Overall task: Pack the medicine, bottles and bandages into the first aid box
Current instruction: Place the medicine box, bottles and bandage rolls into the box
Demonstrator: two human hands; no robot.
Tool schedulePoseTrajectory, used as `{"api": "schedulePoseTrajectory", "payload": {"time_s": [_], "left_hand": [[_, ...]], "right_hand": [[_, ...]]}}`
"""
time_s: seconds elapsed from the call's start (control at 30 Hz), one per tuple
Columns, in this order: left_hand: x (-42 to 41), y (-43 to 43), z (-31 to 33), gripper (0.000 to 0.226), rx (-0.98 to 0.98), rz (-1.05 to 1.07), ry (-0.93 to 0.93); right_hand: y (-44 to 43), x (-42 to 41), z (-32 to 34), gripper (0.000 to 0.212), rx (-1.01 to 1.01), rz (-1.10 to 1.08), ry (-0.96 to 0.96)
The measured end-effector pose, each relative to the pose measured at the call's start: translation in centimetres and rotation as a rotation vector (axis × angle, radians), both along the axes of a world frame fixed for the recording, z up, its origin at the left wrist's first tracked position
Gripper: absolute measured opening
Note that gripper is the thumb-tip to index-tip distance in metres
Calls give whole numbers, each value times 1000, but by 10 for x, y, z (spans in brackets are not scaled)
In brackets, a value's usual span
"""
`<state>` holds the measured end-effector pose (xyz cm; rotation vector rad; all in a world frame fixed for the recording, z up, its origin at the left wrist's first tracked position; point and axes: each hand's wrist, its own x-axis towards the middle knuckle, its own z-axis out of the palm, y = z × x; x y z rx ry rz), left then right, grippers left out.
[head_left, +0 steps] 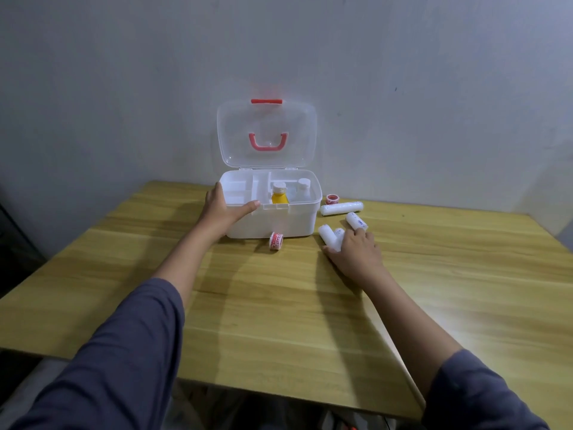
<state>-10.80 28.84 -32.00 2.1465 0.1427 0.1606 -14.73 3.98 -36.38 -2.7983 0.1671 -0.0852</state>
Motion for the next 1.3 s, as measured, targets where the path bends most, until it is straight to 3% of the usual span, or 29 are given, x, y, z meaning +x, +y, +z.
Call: {"api": "schedulePoseTrajectory", "payload": {"time_s": [0.13, 0.2, 0.27, 0.37, 0.47, 0.6, 0.7, 0.83, 0.9, 1.13, 1.3], "left_hand": [[-1, 2, -9, 105, -3, -1, 22], [-3, 0, -16, 103, 3, -5, 29], [-5, -3, -20, 102, 3, -10, 30], [-7, -9, -24, 104, -13, -27, 36], [-15, -14, -31, 105, -9, -40, 51], [-24, -22, -43, 99, 13, -67, 75], [-28, -27, -43, 98, 22, -99, 78], [-32, -31, -35, 134, 29, -154, 97], [-29, -33, -29, 139, 40, -194, 86], [-21, -30, -14, 136, 16, -242, 45], [-11, -26, 1, 119, -63, -235, -80]], "right_hand": [[-4, -11, 6, 19, 80, 63, -37], [-7, -21, 8, 19, 131, 145, -55], [-14, -25, 7, 30, 338, 130, -90], [-25, -21, 7, 2, 722, 5, -183], [-31, -21, 23, 12, 1051, -16, -314], [-42, -15, 43, 28, 1230, 37, -456], [-41, -4, 50, 31, 1275, 63, -431], [-34, 10, 47, 29, 1284, 113, -349], [-34, 13, 47, 32, 1273, 123, -326], [-41, 17, 55, 34, 1117, 188, -217], [-38, 31, 75, 32, 1011, 214, -188]]}}
